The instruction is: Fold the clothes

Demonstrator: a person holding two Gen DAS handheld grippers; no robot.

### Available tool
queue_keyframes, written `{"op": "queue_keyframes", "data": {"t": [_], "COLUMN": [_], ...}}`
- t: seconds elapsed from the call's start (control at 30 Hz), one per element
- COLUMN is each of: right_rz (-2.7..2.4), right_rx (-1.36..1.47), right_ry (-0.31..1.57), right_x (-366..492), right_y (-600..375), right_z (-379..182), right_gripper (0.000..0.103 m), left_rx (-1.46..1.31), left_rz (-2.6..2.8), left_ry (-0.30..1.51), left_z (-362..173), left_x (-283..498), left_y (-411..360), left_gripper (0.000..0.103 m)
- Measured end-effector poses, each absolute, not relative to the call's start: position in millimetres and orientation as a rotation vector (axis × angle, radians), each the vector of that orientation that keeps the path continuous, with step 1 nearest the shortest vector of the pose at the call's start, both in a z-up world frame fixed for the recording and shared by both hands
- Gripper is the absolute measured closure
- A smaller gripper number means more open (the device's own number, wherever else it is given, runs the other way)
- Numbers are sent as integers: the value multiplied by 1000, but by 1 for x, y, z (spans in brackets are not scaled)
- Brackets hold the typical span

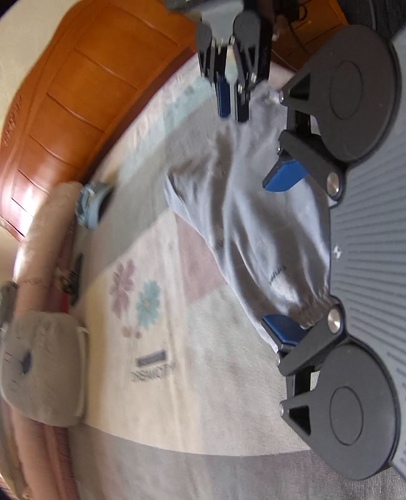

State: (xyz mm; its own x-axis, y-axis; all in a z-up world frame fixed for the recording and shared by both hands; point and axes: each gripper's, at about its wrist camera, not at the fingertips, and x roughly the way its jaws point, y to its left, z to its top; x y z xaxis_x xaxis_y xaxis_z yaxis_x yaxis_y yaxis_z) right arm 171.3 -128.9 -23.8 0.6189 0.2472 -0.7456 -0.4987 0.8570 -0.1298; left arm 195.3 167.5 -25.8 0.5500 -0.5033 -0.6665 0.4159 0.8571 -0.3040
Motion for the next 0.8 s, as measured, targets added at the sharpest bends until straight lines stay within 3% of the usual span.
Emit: {"op": "queue_keyframes", "data": {"t": [0.2,0.3,0.47,0.57,0.63,0.67,0.8], "right_rz": [419,408,361,370,403,419,485], "right_rx": [-267,-234,-211,-190,-194,-194,-197], "right_ry": [791,787,863,875,839,831,830], "right_x": [226,259,298,296,293,295,316], "right_y": [-117,-108,-107,-113,-116,-118,-118], "right_z": [-19,-17,-48,-42,-30,-24,-13], "right_gripper": [71,80,87,85,80,72,70], "left_rx": [-173,-190,-232,-253,-253,-247,-227], "left_rz": [-644,-614,-601,-586,-574,-566,-528], "left_ry": [857,898,895,884,883,884,878], "left_z": [-36,-49,-48,-44,-42,-40,-33], "left_x": [188,179,168,163,161,160,162], "left_y": [159,164,174,180,179,177,170], "left_gripper": [14,14,14,14,13,13,13]}}
